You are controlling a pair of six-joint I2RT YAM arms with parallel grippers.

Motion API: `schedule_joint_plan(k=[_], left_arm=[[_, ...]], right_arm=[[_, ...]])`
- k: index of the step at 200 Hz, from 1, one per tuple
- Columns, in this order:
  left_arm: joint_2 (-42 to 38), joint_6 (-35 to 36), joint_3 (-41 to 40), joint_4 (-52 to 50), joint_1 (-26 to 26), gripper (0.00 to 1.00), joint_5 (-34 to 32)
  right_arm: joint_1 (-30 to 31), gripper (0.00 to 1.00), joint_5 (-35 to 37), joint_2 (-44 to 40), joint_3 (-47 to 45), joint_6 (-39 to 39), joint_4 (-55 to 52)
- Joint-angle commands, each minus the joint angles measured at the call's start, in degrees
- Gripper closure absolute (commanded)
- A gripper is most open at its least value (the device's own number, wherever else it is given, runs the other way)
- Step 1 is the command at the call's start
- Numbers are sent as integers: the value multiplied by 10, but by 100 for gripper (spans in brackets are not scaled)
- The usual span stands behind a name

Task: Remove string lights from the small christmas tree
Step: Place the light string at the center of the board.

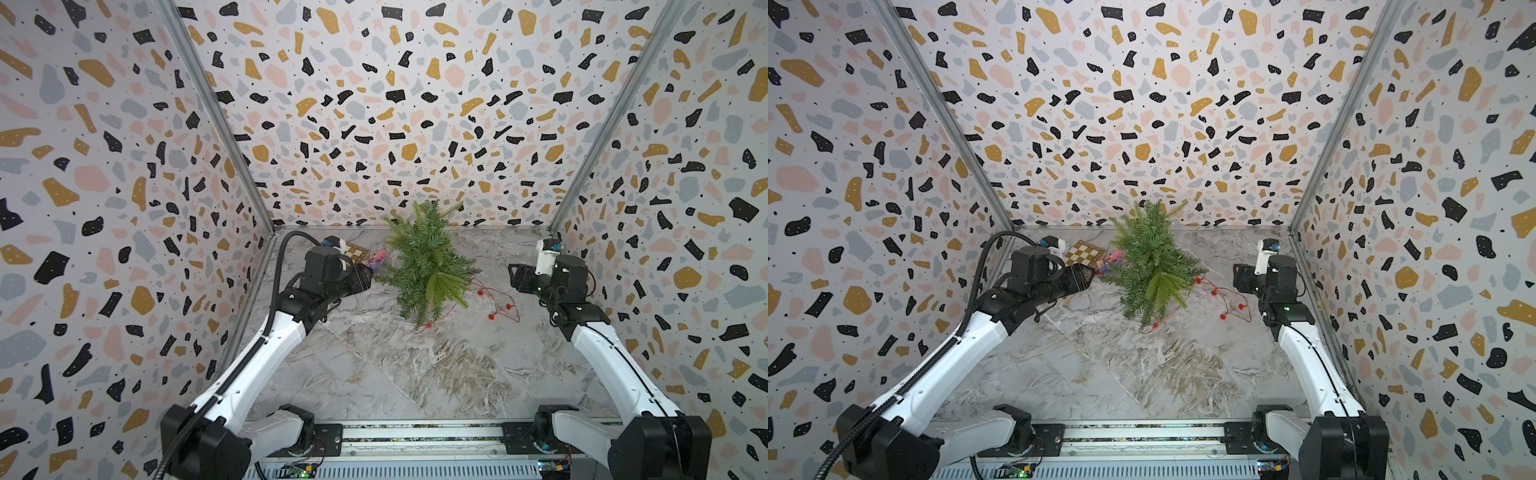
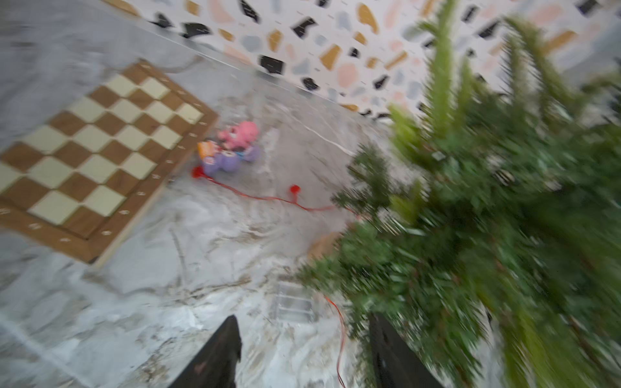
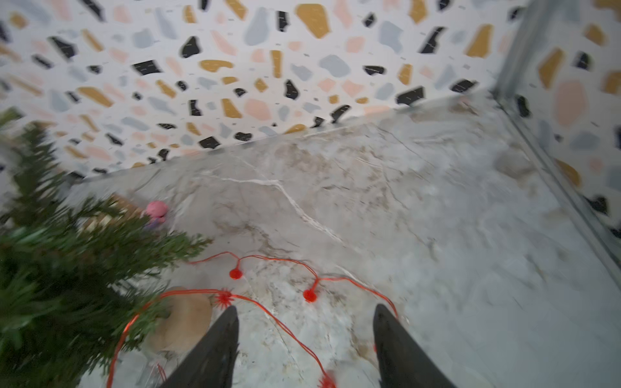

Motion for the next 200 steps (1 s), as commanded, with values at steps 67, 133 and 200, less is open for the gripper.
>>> schedule_joint_plan(k=[67,133,200], left_arm=[[-98,196,-43,18,-24,40,271],[-79,209,-26,12,-25,40,302],[-63,196,-13,2,-25,40,265]], right_arm=[[52,32,-108,100,-127,-102,294],[53,34,-153,198,-110,-85,366],[48,45,-113,281,-26,-55,296]])
